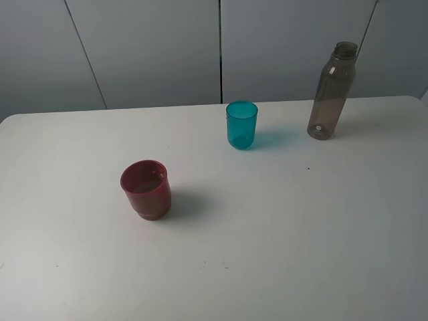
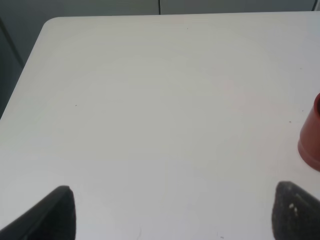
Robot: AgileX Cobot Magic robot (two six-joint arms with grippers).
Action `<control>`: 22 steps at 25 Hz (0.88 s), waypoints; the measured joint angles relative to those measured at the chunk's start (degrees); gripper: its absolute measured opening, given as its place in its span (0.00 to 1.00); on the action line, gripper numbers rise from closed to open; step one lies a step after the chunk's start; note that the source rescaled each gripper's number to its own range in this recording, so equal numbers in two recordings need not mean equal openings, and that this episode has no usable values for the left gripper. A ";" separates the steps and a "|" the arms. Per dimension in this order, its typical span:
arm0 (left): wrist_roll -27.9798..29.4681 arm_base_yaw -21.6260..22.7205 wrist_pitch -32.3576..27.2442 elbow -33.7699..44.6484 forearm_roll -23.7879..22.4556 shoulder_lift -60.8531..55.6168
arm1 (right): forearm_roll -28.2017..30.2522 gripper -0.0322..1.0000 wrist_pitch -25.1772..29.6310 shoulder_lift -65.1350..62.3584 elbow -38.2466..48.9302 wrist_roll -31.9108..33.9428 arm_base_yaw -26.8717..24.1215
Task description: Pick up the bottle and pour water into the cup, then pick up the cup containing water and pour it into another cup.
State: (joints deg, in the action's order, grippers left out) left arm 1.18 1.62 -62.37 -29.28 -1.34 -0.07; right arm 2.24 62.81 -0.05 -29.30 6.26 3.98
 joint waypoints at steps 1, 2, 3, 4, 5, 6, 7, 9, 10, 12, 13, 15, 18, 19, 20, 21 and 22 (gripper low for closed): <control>0.00 0.00 0.00 0.00 0.00 0.00 | 0.00 0.97 0.00 0.00 0.00 0.00 0.00; 0.00 0.00 0.00 0.00 0.00 0.00 | 0.00 0.97 0.00 0.00 0.00 0.00 0.00; 0.00 0.00 0.00 0.00 0.00 0.00 | 0.00 0.97 0.00 0.00 0.00 0.00 0.00; 0.00 0.00 0.00 0.00 0.00 0.00 | 0.00 0.97 0.00 0.00 0.00 0.00 0.00; 0.00 0.00 0.00 0.00 0.00 0.00 | 0.00 0.97 0.00 0.00 0.00 0.00 0.00; 0.00 0.00 0.00 0.00 0.00 0.00 | 0.00 0.97 0.00 0.00 0.00 0.00 0.00; 0.00 0.00 0.00 0.00 0.00 0.00 | 0.00 0.97 0.00 0.00 0.00 0.00 0.00; 0.00 0.00 0.00 0.00 0.00 0.00 | 0.00 0.97 0.00 0.00 0.00 0.00 0.00; 0.00 0.00 0.00 0.00 0.00 0.00 | 0.00 0.97 0.00 0.00 0.00 0.00 0.00; 0.00 0.00 0.00 0.00 0.00 0.00 | 0.00 0.97 0.00 0.00 0.00 0.00 0.00; 0.00 0.00 0.00 0.00 0.00 0.00 | 0.00 0.97 0.00 0.00 0.00 0.00 0.00; 0.11 0.00 0.00 0.00 0.00 0.00 | 0.00 0.97 0.00 0.00 0.00 0.00 0.00; 0.11 0.00 0.00 0.00 0.00 0.00 | 0.00 0.97 0.00 0.00 0.00 0.00 0.00; 0.11 0.00 0.00 0.00 0.00 0.00 | 0.00 0.97 0.00 0.00 0.00 0.00 0.00; 0.11 0.00 0.00 0.00 0.00 0.00 | 0.00 0.97 0.00 0.00 0.00 -0.09 0.00; 0.11 0.00 0.00 0.00 0.00 0.00 | 0.00 0.97 0.00 0.00 0.00 -0.09 0.00; 0.11 0.00 0.00 0.00 0.00 0.00 | 0.00 0.97 0.00 0.00 0.00 -0.09 0.00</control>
State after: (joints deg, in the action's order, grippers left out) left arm 1.29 1.62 -62.37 -29.28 -1.34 -0.07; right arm 2.24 62.81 -0.05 -29.30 6.17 3.98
